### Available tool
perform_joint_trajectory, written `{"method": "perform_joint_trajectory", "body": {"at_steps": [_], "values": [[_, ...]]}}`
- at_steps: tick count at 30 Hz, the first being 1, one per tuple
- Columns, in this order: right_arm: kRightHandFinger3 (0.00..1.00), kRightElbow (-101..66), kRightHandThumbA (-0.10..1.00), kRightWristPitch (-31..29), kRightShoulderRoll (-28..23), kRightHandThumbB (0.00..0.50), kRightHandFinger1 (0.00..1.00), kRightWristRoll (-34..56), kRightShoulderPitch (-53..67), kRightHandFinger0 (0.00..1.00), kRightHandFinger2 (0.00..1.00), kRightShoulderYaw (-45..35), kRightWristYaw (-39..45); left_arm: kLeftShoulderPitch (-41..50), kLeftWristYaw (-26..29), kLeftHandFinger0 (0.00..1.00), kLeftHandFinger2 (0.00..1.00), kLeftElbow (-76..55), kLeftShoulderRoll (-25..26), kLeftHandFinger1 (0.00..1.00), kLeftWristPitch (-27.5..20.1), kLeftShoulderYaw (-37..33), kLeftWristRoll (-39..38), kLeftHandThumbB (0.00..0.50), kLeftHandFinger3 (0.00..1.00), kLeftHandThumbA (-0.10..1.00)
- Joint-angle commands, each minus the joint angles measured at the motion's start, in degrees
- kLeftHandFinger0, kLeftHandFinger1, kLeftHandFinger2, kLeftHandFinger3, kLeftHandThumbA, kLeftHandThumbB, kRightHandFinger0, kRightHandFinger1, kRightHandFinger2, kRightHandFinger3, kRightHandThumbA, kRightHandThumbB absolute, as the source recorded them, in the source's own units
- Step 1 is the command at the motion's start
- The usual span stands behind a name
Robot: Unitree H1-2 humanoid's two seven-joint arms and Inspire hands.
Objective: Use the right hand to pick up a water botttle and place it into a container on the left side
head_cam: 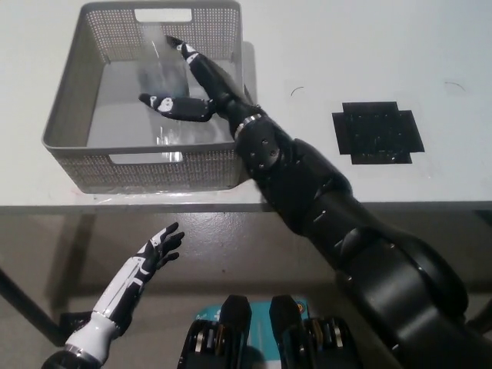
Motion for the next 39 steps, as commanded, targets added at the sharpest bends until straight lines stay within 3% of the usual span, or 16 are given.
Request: {"method": "perform_joint_trajectory", "body": {"at_steps": [1, 7, 13, 16, 18, 24, 30, 33, 36, 39], "values": [[1.0, -2.0, 1.0, -1.3, -0.9, 0.5, 1.0, -1.3, -4.0, 1.0, 1.0, 0.7, 1.5, -1.1, -0.8, 1.0, 1.0, -1.5, 1.1, 1.0, -0.7, -0.2, 0.7, 0.193, 1.0, 1.0], [1.0, -4.4, 1.0, -2.3, -1.9, 0.5, 1.0, 0.3, -3.7, 1.0, 1.0, -1.5, 1.8, -0.9, -0.8, 1.0, 1.0, -1.3, 1.2, 1.0, -1.0, -0.3, 0.9, 0.177, 1.0, 1.0], [1.0, -14.9, 1.0, -3.5, -5.2, 0.5, 1.0, 3.8, -0.8, 1.0, 1.0, -5.5, 4.0, -0.7, -0.6, 1.0, 1.0, -1.3, 1.0, 1.0, -0.9, -0.3, 0.8, 0.198, 1.0, 1.0], [1.0, -32.8, 1.0, -1.5, -8.5, 0.5, 1.0, 6.3, 5.8, 1.0, 1.0, -8.0, 7.4, -0.9, -0.9, 1.0, 1.0, -1.3, 1.4, 1.0, -1.0, -0.2, 0.7, 0.211, 1.0, 1.0], [1.0, -46.1, 1.0, 3.1, -10.2, 0.5, 1.0, 8.0, 10.9, 1.0, 1.0, -8.9, 9.2, -0.9, -1.3, 1.0, 1.0, -1.3, 1.5, 1.0, -0.7, 0.0, -0.3, 0.224, 1.0, 1.0], [1.0, -77.2, 1.0, 7.7, -13.6, 0.5, 1.0, 14.3, 29.5, 1.0, 1.0, -10.7, 10.8, 0.2, -0.2, 1.0, 1.0, -1.4, 1.1, 1.0, -1.4, 0.3, 0.6, 0.193, 1.0, 1.0], [1.0, -88.6, 1.0, 2.9, -13.7, 0.493, 1.0, 15.7, 47.4, 1.0, 1.0, -10.4, 8.1, 1.3, 0.0, 1.0, 1.0, -1.0, 0.8, 1.0, -2.1, 0.5, 0.3, 0.182, 1.0, 1.0], [1.0, -87.7, 1.0, -1.1, -15.0, 0.475, 1.0, 14.0, 53.7, 1.0, 1.0, -9.0, 8.7, 1.7, 0.1, 1.0, 1.0, -0.6, 0.7, 1.0, -2.5, 0.4, 0.5, 0.174, 1.0, 1.0], [1.0, -86.9, 1.0, -1.2, -16.1, 0.5, 1.0, 13.1, 58.1, 1.0, 1.0, -8.6, 9.4, 1.7, 0.1, 1.0, 1.0, -0.2, 0.6, 1.0, -2.5, 0.5, 0.2, 0.177, 1.0, 1.0], [1.0, -84.8, 1.0, -2.3, -16.9, 0.486, 1.0, 15.0, 62.7, 1.0, 1.0, -8.3, 10.2, 1.8, 0.4, 1.0, 1.0, 0.1, 0.3, 1.0, -2.6, 0.7, 0.3, 0.18, 1.0, 1.0]]}}
